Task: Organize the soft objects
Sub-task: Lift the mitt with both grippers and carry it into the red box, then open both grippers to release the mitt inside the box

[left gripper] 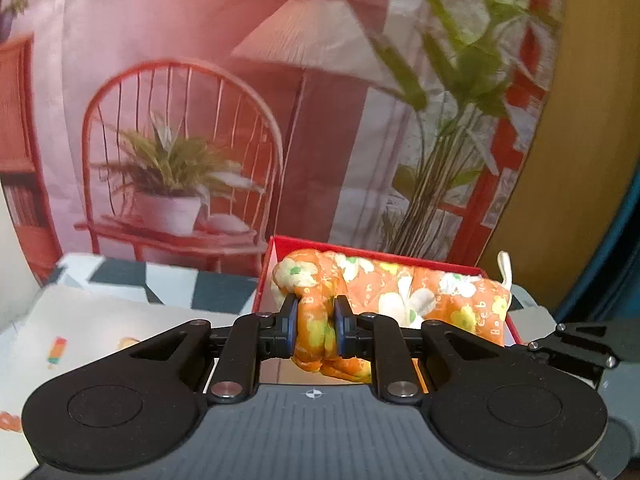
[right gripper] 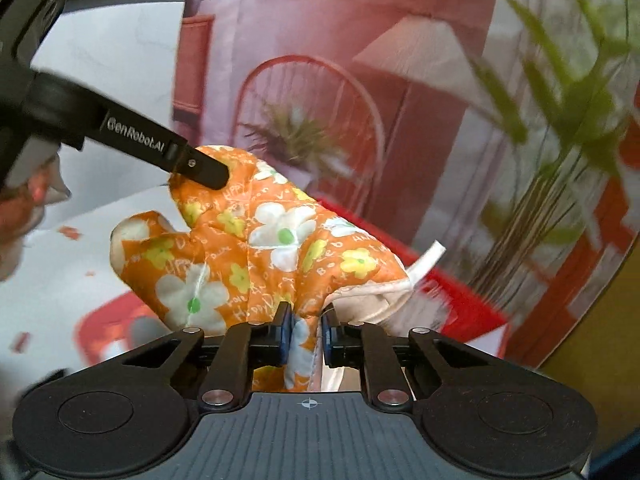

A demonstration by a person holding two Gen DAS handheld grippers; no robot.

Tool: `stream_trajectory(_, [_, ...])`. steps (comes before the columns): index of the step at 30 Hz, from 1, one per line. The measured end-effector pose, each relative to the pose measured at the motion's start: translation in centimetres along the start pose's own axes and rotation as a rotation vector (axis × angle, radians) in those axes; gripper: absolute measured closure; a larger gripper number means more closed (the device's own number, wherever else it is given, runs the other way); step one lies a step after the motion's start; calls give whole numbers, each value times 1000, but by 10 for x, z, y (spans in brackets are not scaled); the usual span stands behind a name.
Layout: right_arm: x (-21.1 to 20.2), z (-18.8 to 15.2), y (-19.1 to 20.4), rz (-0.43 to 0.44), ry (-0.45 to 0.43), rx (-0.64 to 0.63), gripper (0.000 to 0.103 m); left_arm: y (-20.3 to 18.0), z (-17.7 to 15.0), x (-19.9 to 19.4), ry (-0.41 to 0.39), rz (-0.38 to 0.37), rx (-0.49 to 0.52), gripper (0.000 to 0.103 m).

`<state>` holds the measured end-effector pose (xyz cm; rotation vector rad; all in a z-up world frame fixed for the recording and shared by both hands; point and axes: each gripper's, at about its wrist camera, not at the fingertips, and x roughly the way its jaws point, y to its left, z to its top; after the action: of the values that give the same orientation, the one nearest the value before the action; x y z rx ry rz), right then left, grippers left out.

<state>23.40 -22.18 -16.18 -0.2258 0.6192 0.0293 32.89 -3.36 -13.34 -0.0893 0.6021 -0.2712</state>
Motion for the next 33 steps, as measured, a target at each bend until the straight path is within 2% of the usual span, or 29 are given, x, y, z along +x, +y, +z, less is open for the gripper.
stream_trajectory(4, [26, -4, -5, -80, 6, -23, 91, 7, 1, 35, 72, 2, -63, 83])
stream_trajectory(10, [52, -12, -20, -93, 55, 62, 92, 14, -5, 65, 136, -1, -93, 80])
stream_trajectory(14, [65, -18, -30, -80, 103, 113, 92, 10, -8, 74, 160, 6, -64, 78])
stream_trajectory(16, [71, -20, -34, -74, 136, 142, 92, 7, -11, 78, 174, 26, -35, 73])
stream_trajectory(18, [78, -22, -38, -66, 170, 180, 92, 5, -13, 80, 183, 44, -9, 56])
stream_trajectory(20, [85, -24, -44, -58, 209, 230, 92, 5, -14, 79, 175, 54, 10, 53])
stream_trajectory(25, [102, -33, -53, -32, 305, 354, 91, 6, -14, 74, 177, 41, 18, 53])
stream_trajectory(27, [106, -37, -55, -53, 318, 374, 88, 5, -15, 71, 175, 40, 26, 53])
stream_trajectory(29, [103, -38, -57, -93, 311, 381, 75, 5, -16, 67, 169, 36, 34, 53])
stream_trajectory(30, [100, -39, -58, -108, 295, 380, 73, 5, -16, 64, 165, 36, 40, 53])
stream_trajectory(33, [87, -38, -63, -141, 245, 394, 59, 6, -16, 56, 151, 43, 47, 53])
